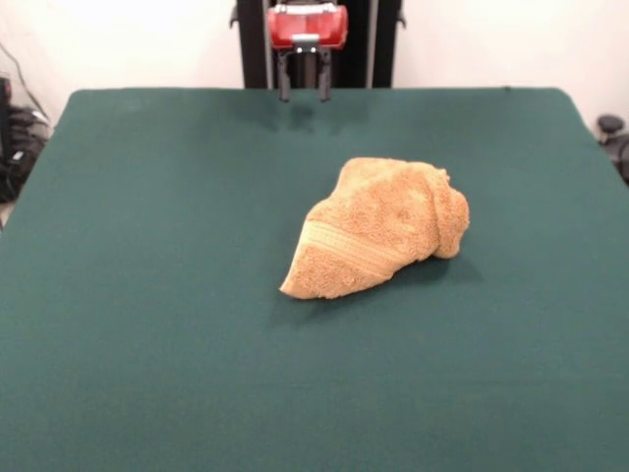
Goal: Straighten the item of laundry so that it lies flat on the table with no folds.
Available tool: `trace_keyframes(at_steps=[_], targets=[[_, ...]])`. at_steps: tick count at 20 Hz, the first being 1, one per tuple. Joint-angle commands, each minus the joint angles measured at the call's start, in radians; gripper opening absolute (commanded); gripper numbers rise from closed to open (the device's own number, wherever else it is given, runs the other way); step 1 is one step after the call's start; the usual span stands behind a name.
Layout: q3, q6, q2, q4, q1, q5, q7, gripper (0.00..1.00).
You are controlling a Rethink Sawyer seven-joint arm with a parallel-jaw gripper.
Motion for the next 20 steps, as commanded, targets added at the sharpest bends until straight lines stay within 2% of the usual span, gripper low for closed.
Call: trace_keyframes(at_steps=[1, 4, 7, 12, 20], targets=[[-0.047, 0.204, -0.036, -0.053, 0.049, -0.046, 0.084, 1.00], [-0.026, 0.224, -0.034, -0.085, 0.001, -0.098, 0.119, 1.00], [-0.010, 0.186, -0.065, -0.094, -0.026, -0.115, 0.158, 1.00], [0.000, 0.109, -0.070, -0.108, -0.045, -0.101, 0.178, 1.00], [-0.033, -0.033, -0.077, -0.044, -0.043, -0.062, 0.183, 1.00]])
